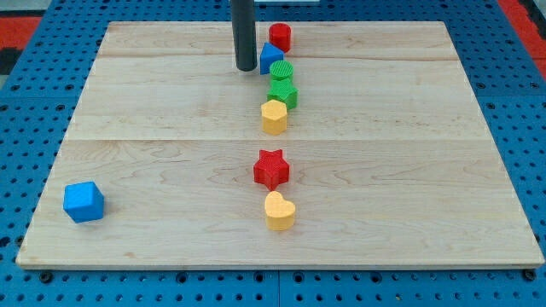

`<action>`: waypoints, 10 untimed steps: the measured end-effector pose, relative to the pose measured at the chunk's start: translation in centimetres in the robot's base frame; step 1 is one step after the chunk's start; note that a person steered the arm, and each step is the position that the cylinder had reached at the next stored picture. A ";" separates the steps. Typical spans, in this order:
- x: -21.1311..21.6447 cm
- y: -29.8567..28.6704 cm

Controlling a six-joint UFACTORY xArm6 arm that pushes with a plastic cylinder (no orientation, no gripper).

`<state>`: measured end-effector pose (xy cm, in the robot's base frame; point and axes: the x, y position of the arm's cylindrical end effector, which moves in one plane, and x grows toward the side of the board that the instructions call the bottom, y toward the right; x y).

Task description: Move the blue cube to the top of the red star

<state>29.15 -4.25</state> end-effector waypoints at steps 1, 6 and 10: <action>0.0 2.4; -0.4 -6.3; 27.3 -24.3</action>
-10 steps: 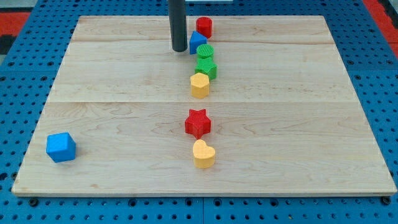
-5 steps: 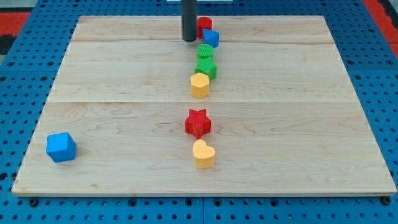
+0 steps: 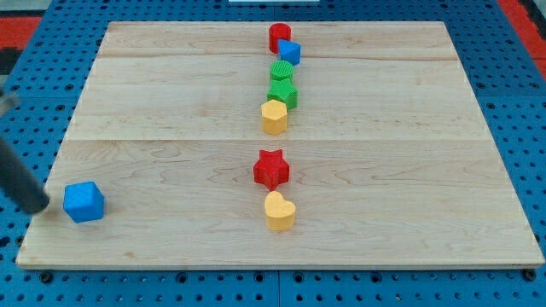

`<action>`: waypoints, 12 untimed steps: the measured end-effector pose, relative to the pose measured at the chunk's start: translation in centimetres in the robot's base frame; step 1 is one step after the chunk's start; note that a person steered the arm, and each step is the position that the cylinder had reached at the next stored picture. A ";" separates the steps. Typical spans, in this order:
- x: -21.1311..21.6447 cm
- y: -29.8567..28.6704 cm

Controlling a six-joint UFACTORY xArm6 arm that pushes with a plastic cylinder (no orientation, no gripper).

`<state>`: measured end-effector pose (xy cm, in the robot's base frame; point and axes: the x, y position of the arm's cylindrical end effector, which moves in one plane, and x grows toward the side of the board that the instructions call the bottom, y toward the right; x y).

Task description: Move the blue cube to the top of the red star

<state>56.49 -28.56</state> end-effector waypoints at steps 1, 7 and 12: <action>-0.1 2.7; -7.1 15.9; -11.8 19.6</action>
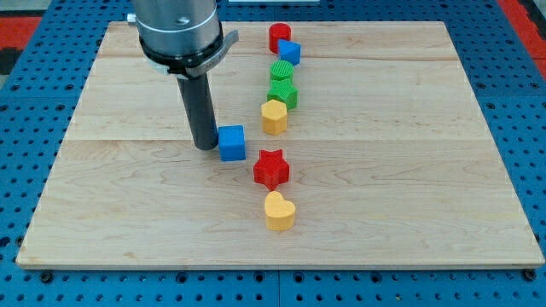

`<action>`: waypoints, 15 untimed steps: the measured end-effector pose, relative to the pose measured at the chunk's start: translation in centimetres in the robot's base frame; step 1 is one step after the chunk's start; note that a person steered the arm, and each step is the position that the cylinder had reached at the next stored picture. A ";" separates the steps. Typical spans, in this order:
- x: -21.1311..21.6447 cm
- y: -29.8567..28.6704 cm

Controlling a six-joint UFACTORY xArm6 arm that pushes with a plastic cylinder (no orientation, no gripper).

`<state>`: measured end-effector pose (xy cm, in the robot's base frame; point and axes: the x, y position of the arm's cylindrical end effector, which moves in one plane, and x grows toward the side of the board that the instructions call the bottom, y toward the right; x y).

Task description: Move the blue cube to the top of the red star

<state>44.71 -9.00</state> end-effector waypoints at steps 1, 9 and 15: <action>0.0 1.5; 1.2 4.9; 0.6 6.5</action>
